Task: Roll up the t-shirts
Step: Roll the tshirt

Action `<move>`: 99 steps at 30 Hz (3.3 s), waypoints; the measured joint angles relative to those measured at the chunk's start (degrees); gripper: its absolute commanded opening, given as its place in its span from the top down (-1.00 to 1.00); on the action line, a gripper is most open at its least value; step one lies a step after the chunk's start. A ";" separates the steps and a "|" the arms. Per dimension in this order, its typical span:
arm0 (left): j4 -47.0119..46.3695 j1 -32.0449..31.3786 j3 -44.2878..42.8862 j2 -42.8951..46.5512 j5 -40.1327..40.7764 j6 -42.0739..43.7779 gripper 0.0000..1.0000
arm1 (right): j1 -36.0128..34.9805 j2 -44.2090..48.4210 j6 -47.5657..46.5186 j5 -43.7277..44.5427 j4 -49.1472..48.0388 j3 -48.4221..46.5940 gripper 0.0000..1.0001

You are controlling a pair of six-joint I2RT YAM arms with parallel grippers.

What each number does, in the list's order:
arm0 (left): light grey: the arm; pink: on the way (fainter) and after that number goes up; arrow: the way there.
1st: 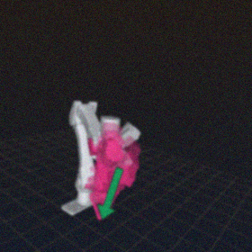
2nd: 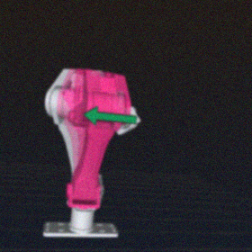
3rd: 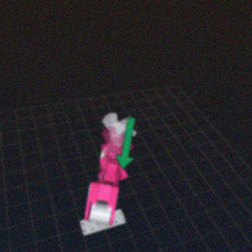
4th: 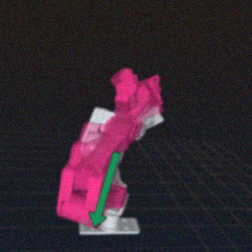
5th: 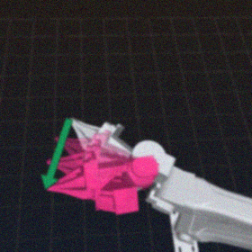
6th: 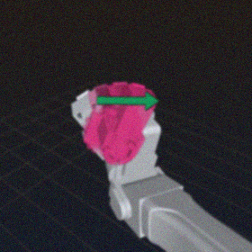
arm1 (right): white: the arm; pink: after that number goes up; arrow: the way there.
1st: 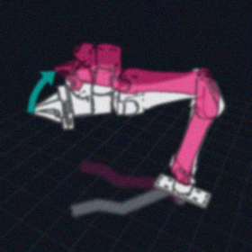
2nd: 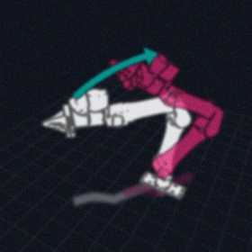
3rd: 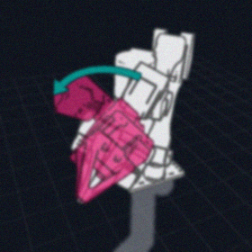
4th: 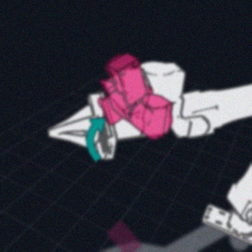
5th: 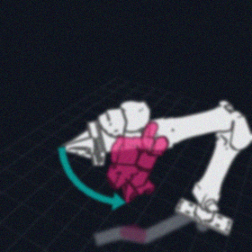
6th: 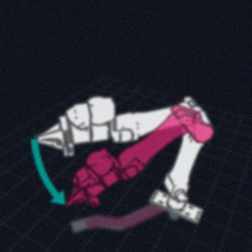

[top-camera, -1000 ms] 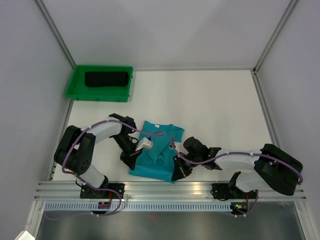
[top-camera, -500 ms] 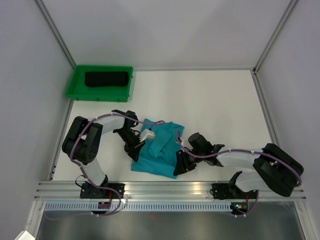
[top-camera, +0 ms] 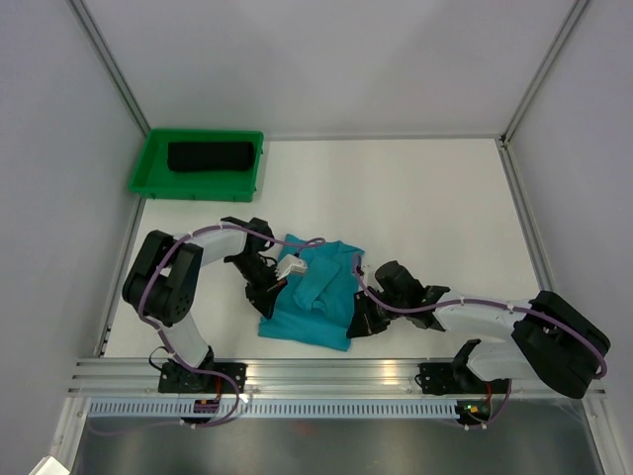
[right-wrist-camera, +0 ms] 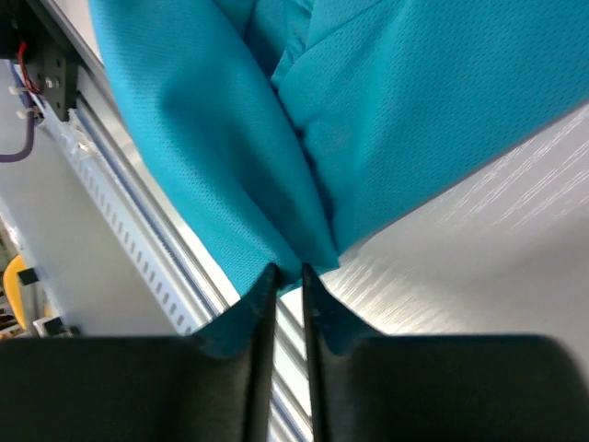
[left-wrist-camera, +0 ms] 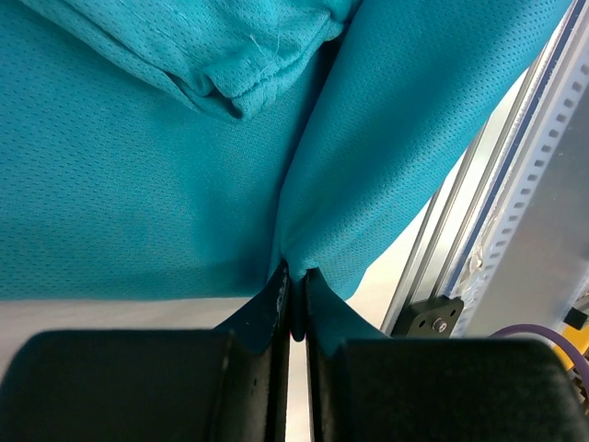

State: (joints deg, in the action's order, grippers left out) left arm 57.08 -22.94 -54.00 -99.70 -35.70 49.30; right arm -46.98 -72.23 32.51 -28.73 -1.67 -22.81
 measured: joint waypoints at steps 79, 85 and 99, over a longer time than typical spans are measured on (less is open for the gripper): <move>-5.66 -15.69 8.79 26.71 9.77 4.17 0.95 | 8.22 11.93 -7.06 7.78 13.94 -9.40 -0.07; 0.00 -9.51 2.99 20.65 4.83 6.62 0.95 | 8.13 15.23 -14.60 7.67 15.06 -9.57 -0.20; 6.69 -2.97 0.22 16.26 -2.34 10.36 0.95 | 0.70 8.35 -32.15 7.28 10.88 -8.98 -0.50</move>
State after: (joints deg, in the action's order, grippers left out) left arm 63.77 -25.91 -53.78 -83.44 -38.04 59.66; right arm -46.28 -63.88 0.36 -21.45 9.21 -31.79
